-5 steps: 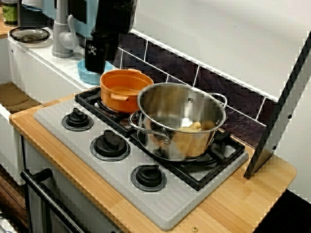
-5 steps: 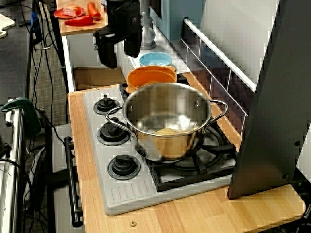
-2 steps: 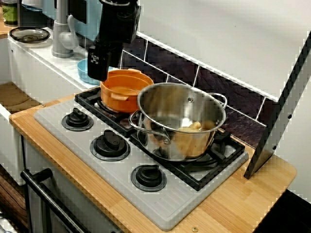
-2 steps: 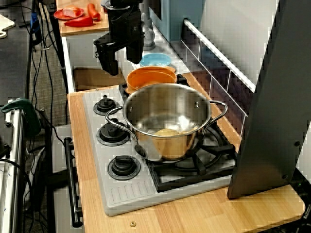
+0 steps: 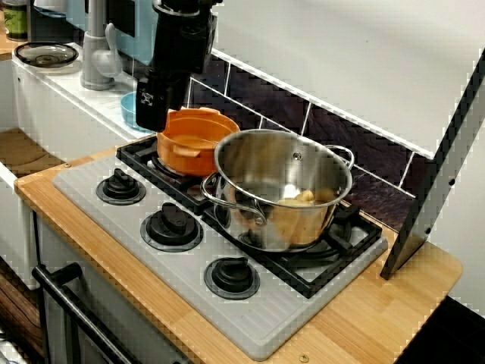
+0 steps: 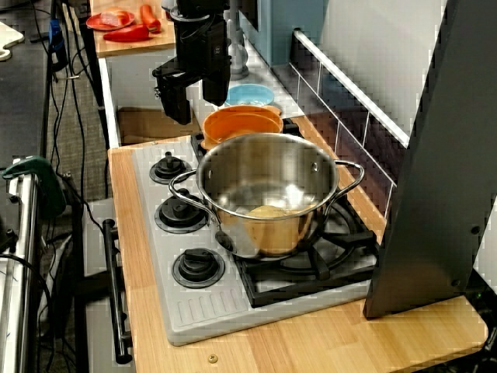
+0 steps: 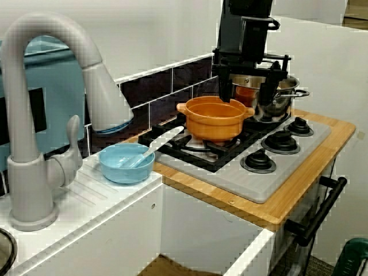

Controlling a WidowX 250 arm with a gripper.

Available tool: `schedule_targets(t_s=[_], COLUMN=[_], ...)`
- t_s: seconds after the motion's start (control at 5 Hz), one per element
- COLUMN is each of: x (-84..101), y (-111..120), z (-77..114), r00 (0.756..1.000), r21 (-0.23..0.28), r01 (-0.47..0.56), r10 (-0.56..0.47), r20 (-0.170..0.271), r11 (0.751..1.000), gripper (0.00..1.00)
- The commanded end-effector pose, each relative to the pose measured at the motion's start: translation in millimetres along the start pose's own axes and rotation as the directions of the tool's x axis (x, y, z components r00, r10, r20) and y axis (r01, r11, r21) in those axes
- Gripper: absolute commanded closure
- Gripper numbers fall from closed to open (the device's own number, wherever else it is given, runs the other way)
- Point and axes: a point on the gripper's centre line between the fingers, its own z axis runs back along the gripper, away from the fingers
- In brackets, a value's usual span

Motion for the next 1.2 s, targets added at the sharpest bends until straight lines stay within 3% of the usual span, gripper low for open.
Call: schedule_targets(t_s=[0.0,0.4,0.6,1.0], x=[1.1,4.0,14.8,21.7], y=[9.9,8.9,-4.1,-7.7], z=[7.5,-4.0,-16.8,-14.2], r00=[0.998,0.996,0.999,0.998], r21=[0.019,0.027,0.055,0.035], r01=[-0.051,-0.073,-0.05,-0.057], r10=[0.05,0.072,0.049,0.056], r20=[0.042,0.044,0.011,0.036], r11=[0.999,0.997,0.997,0.998], gripper=[0.0,0.0,0.0,0.0])
